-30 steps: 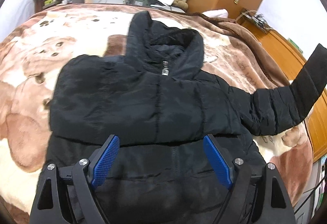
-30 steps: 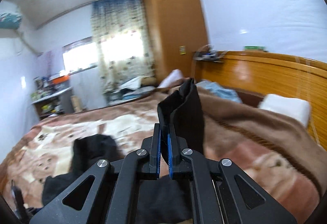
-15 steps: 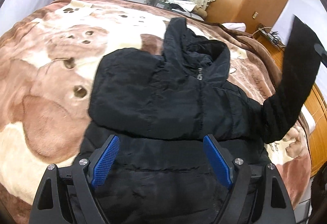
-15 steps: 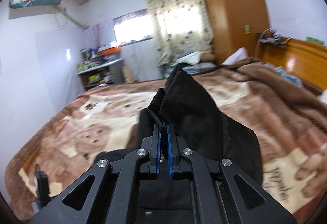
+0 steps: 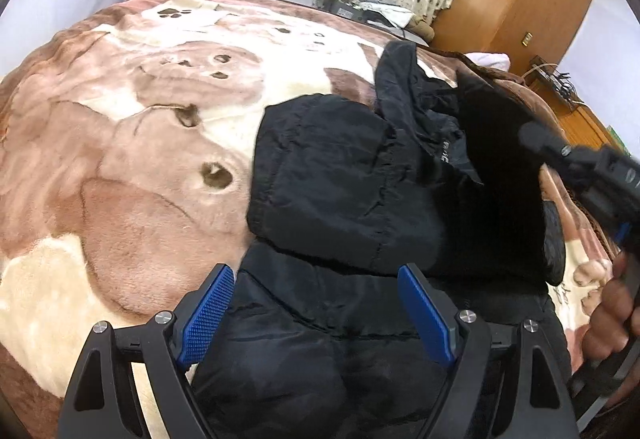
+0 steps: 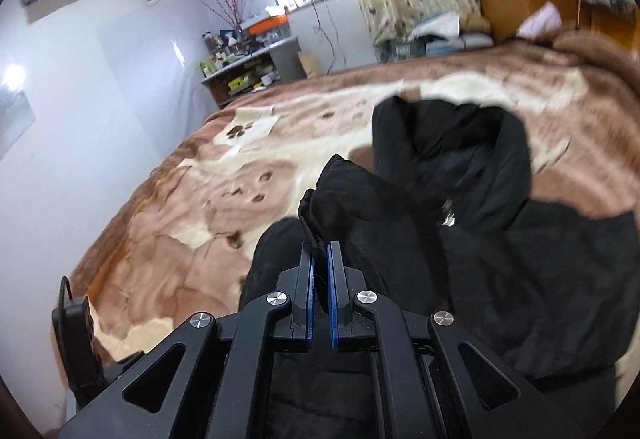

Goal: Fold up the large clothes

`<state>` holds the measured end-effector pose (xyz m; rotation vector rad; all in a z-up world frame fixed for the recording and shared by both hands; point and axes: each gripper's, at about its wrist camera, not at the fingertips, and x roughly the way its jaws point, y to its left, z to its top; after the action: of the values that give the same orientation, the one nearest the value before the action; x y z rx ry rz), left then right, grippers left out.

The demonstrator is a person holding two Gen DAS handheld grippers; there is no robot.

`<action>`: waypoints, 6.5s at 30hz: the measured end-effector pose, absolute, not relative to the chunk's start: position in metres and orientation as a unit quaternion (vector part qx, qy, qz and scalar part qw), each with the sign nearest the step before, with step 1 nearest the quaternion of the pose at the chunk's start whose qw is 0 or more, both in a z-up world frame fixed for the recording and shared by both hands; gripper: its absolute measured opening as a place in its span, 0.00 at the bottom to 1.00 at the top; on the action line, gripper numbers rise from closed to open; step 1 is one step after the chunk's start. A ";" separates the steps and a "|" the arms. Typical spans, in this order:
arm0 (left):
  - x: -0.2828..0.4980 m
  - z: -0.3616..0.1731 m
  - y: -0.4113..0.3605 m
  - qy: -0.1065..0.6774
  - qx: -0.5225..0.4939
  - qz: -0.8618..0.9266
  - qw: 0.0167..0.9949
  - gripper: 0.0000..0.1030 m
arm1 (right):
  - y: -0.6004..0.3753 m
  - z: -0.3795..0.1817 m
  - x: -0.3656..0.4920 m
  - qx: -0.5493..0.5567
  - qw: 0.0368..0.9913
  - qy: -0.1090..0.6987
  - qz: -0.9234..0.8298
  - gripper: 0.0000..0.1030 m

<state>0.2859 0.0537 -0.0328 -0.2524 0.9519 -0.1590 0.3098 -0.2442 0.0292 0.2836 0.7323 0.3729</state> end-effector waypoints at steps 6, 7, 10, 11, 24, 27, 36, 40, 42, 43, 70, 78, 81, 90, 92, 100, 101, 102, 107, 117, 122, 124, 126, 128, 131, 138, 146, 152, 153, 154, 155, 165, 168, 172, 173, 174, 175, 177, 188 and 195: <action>0.289 -0.039 0.061 0.455 -0.130 -0.069 0.878 0.82 | -0.225 -0.005 0.320 0.151 0.884 0.390 0.210 0.05; 0.291 -0.041 0.062 0.456 -0.129 -0.067 0.878 0.82 | -0.222 -0.010 0.321 0.147 0.881 0.394 0.217 0.06; 0.294 -0.042 0.060 0.457 -0.130 -0.066 0.877 0.82 | -0.216 -0.027 0.333 0.150 0.859 0.435 0.224 0.09; 0.294 -0.041 0.059 0.455 -0.129 -0.065 0.879 0.82 | -0.216 -0.028 0.334 0.151 0.856 0.441 0.223 0.17; 0.320 -0.001 -0.002 0.426 -0.075 -0.113 0.895 0.81 | -0.338 0.048 0.305 0.153 0.906 0.357 0.171 0.63; 0.329 0.000 -0.029 0.423 -0.055 -0.132 0.895 0.81 | -0.382 0.049 0.301 0.110 0.922 0.363 0.082 0.63; 0.367 -0.037 -0.083 0.462 -0.005 -0.138 0.876 0.81 | -0.439 -0.010 0.304 0.032 0.906 0.421 -0.010 0.63; 0.384 -0.070 -0.081 0.500 0.000 -0.109 0.859 0.84 | -0.452 -0.044 0.312 0.028 0.897 0.439 -0.040 0.63; 0.387 -0.079 -0.078 0.502 -0.010 -0.113 0.857 0.86 | -0.458 -0.057 0.315 0.041 0.892 0.450 -0.037 0.64; 0.387 -0.082 -0.079 0.499 -0.005 -0.113 0.859 0.88 | -0.461 -0.064 0.316 0.047 0.889 0.453 -0.034 0.67; 0.575 0.023 -0.040 0.475 -0.114 -0.107 0.866 0.94 | -0.495 0.009 0.471 0.275 0.862 0.423 0.041 0.74; 0.641 0.001 -0.059 0.483 -0.173 -0.110 0.852 0.94 | -0.499 -0.019 0.531 0.328 0.846 0.420 0.008 0.75; 0.657 -0.014 -0.060 0.493 -0.223 -0.109 0.834 0.94 | -0.497 -0.031 0.545 0.357 0.832 0.423 0.029 0.75; 0.668 -0.050 -0.078 0.544 -0.177 -0.082 0.816 0.20 | -0.475 -0.062 0.563 0.362 0.807 0.466 0.028 0.41; 0.663 -0.054 -0.077 0.548 -0.163 -0.075 0.817 0.06 | -0.474 -0.060 0.560 0.341 0.816 0.467 0.014 0.17; 0.630 -0.029 -0.059 0.514 -0.139 -0.074 0.843 0.04 | -0.461 -0.040 0.538 0.242 0.855 0.457 0.025 0.06; 0.627 -0.026 -0.057 0.513 -0.140 -0.075 0.844 0.04 | -0.461 -0.037 0.533 0.238 0.858 0.455 0.025 0.06; 0.622 -0.021 -0.054 0.509 -0.143 -0.076 0.845 0.04 | -0.460 -0.034 0.528 0.230 0.862 0.452 0.022 0.06; 0.596 -0.001 -0.042 0.492 -0.135 -0.088 0.855 0.04 | -0.442 -0.010 0.502 0.152 0.895 0.419 0.023 0.05; 0.509 0.013 0.005 0.454 -0.160 -0.107 0.870 0.04 | -0.412 0.024 0.417 0.014 0.938 0.345 0.042 0.05; 0.471 -0.003 0.023 0.458 -0.165 -0.101 0.867 0.04 | -0.411 0.016 0.379 -0.003 0.938 0.343 0.045 0.05; 0.457 -0.011 0.033 0.461 -0.189 -0.101 0.861 0.04 | -0.411 0.011 0.363 -0.012 0.938 0.343 0.044 0.05; 0.445 -0.017 0.039 0.464 -0.200 -0.098 0.858 0.04 | -0.411 0.007 0.352 -0.015 0.937 0.346 0.041 0.04; 0.432 -0.022 0.044 0.463 -0.205 -0.097 0.857 0.04 | -0.417 0.002 0.341 -0.005 0.936 0.351 0.033 0.02; 0.422 -0.031 0.049 0.471 -0.217 -0.101 0.849 0.04 | -0.436 -0.003 0.326 0.024 0.936 0.352 0.010 0.00; 0.400 -0.041 0.073 0.493 -0.257 -0.079 0.827 0.23 | -0.473 -0.021 0.310 0.135 0.912 0.388 -0.009 0.01; 0.398 -0.006 0.071 0.460 -0.336 -0.169 0.804 0.80 | -0.467 -0.029 0.321 0.321 0.842 0.419 0.114 0.50; 0.433 -0.022 0.047 0.491 -0.378 -0.171 0.766 0.79 | -0.427 -0.056 0.347 0.378 0.787 0.458 0.167 0.55; 0.438 -0.023 0.041 0.492 -0.376 -0.175 0.765 0.79 | -0.423 -0.059 0.351 0.392 0.777 0.460 0.178 0.55; 0.444 -0.024 0.037 0.497 -0.369 -0.169 0.767 0.79 | -0.417 -0.060 0.355 0.400 0.769 0.460 0.192 0.54; 0.452 -0.027 0.033 0.506 -0.366 -0.163 0.764 0.77 | -0.412 -0.060 0.360 0.400 0.765 0.462 0.202 0.38; 0.444 -0.031 0.039 0.499 -0.395 -0.170 0.752 0.14 | -0.425 -0.006 0.352 0.373 0.812 0.391 0.222 0.04; 0.425 -0.030 0.044 0.488 -0.394 -0.188 0.755 0.12 | -0.429 -0.003 0.339 0.365 0.813 0.390 0.233 0.04; 0.404 -0.049 0.052 0.500 -0.385 -0.187 0.753 0.12 | -0.424 -0.024 0.323 0.335 0.810 0.418 0.237 0.04; 0.402 -0.058 0.052 0.512 -0.371 -0.174 0.755 0.12 | -0.423 -0.035 0.320 0.337 0.803 0.431 0.236 0.04; 0.400 -0.069 0.054 0.524 -0.370 -0.161 0.750 0.12 | -0.421 -0.046 0.318 0.332 0.800 0.446 0.226 0.04; 0.399 -0.081 0.054 0.533 -0.378 -0.155 0.741 0.12 | -0.417 -0.053 0.317 0.322 0.800 0.457 0.219 0.04; 0.399 -0.089 0.053 0.536 -0.371 -0.145 0.744 0.12 | -0.405 -0.073 0.319 0.299 0.799 0.482 0.200 0.04; 0.392 -0.055 0.034 0.532 -0.241 -0.133 0.801 0.52 | -0.403 -0.070 0.318 0.260 0.812 0.504 0.140 0.20; 0.374 0.017 0.007 0.432 -0.103 -0.128 0.887 0.60 | -0.383 0.009 0.296 0.076 0.909 0.403 0.073 0.36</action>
<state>0.3744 0.0070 0.0170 -0.2132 0.8992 -0.2655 0.2964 -0.3835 0.0087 0.1571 0.8306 0.1502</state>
